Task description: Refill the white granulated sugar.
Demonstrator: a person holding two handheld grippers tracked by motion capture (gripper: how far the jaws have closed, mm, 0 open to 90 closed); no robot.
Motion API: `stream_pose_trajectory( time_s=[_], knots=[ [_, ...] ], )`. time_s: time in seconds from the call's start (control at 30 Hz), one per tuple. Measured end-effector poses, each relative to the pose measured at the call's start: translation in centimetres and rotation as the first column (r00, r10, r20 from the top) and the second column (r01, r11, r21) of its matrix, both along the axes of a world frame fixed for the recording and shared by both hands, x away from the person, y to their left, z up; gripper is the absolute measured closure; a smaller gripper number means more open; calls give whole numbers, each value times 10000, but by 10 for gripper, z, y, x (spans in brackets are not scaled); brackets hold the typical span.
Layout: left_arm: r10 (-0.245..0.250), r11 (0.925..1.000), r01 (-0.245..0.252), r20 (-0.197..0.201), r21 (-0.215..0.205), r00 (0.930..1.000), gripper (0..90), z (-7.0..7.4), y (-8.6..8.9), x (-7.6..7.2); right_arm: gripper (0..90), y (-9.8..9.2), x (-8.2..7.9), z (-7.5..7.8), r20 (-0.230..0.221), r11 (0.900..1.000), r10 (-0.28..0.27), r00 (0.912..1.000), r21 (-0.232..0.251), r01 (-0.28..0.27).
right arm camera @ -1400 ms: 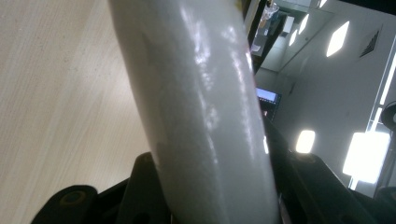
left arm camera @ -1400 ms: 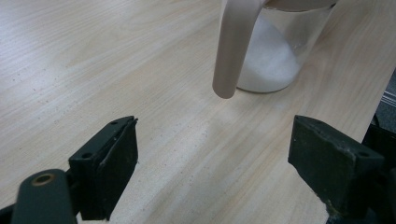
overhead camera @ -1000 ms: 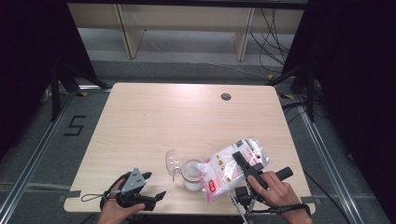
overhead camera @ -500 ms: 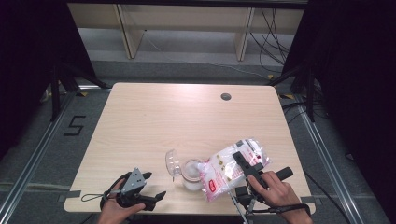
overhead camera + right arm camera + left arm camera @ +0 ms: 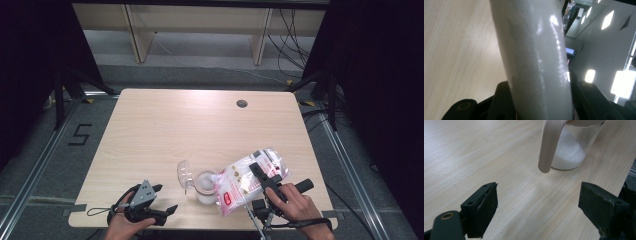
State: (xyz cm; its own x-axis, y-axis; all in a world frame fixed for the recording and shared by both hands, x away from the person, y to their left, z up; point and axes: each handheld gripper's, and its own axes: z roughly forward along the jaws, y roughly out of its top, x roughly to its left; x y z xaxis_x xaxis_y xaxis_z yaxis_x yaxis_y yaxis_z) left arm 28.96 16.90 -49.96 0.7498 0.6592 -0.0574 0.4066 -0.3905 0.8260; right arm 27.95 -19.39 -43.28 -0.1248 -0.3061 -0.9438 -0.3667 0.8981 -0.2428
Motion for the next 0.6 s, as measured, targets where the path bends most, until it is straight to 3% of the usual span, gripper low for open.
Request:
stream_pose_trajectory(
  time_s=[0.1,0.17,0.2,0.23,0.37,0.47,0.53,0.6],
  knots=[
    [21,10000,-21,70,-10,10000,154,0,0,0,659,0,0,0,29,10000,-16,10000,-57,16],
    [79,9999,-78,74,-140,9999,155,0,-1,-1,658,0,-1,0,91,9999,-32,10000,155,31],
    [18,10000,-18,92,5,10000,155,0,0,0,658,0,-1,0,156,10000,42,9999,68,-43],
    [52,10000,-52,64,-34,10000,155,0,0,0,658,2,0,5,314,9985,325,9990,-460,-310],
    [77,9999,-76,100,-106,9999,154,0,-1,-1,658,2,-1,4,358,9995,296,9989,-128,-292],
    [106,9999,-105,74,-132,9999,155,0,-1,-1,659,3,-2,6,425,9989,300,9986,-364,-284],
    [113,9998,-112,70,-134,9999,154,0,-1,-1,658,1,-3,3,342,9999,102,9994,77,-105],
    [87,9999,-86,77,-65,9999,154,0,0,0,658,1,-3,3,367,9999,124,9993,43,-126]
  ],
)
